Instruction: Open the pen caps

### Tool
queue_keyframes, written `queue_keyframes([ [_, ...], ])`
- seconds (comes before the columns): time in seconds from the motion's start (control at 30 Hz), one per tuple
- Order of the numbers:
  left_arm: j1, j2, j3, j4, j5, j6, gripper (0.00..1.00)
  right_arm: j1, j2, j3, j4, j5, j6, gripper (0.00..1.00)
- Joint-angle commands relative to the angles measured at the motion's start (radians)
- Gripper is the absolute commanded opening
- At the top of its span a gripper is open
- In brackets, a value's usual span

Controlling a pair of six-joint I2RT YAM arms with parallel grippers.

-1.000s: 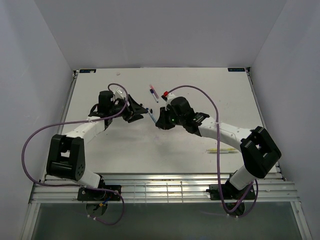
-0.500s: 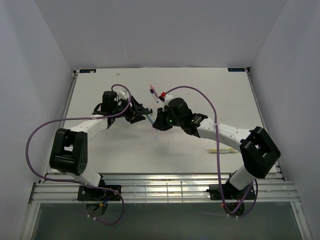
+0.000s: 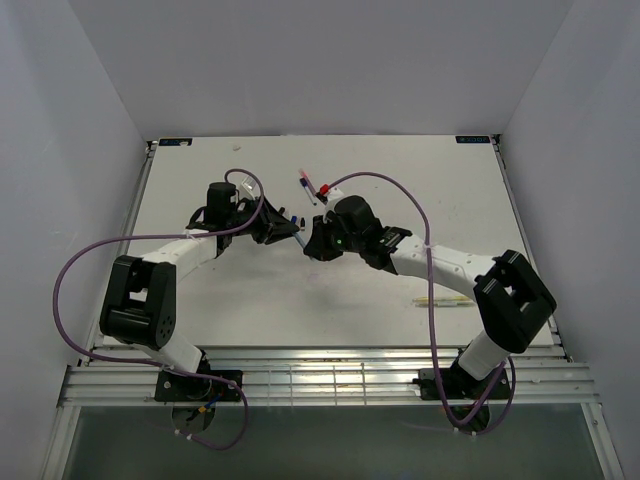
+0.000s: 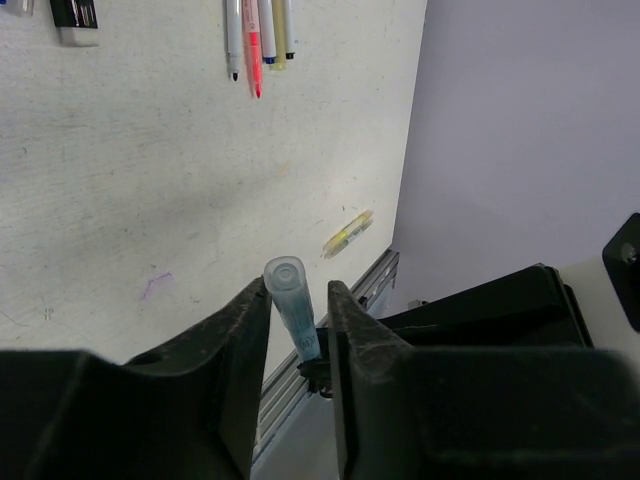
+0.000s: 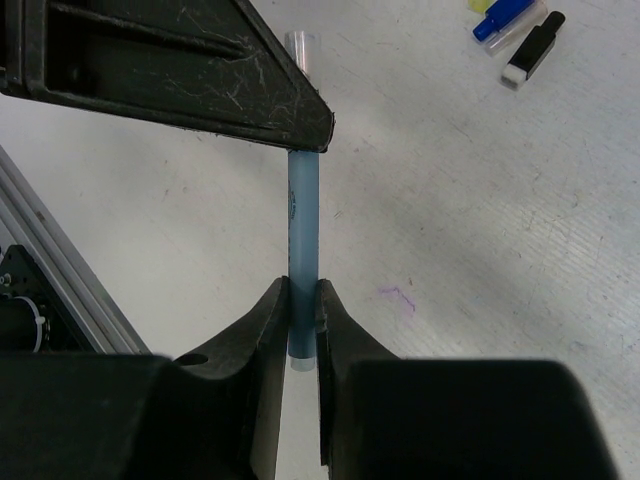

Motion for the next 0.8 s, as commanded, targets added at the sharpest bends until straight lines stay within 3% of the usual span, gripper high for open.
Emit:
queue_keyframes([
  [0.0, -0.005, -0.014, 0.022, 0.023, 0.003, 0.005, 0.33, 0.008, 0.008, 0.043, 0.054, 0.001, -0.004, 0.08],
  [0.17, -0.007, -0.022, 0.017, 0.017, 0.012, 0.014, 0.12, 0.006, 0.033, 0.064, 0.054, 0.001, -0.007, 0.08],
  [0.27, -0.007, -0.025, 0.022, -0.003, 0.011, 0.027, 0.03, 0.006, 0.05, 0.099, 0.029, -0.002, -0.025, 0.22],
  [0.4, -0.005, -0.025, 0.027, -0.021, 0.012, 0.047, 0.0, 0.006, 0.082, 0.16, -0.014, -0.008, -0.051, 0.34],
  [0.77, -0.005, -0.062, 0.05, -0.096, -0.012, 0.088, 0.0, 0.006, 0.163, 0.23, -0.052, -0.034, -0.062, 0.35],
])
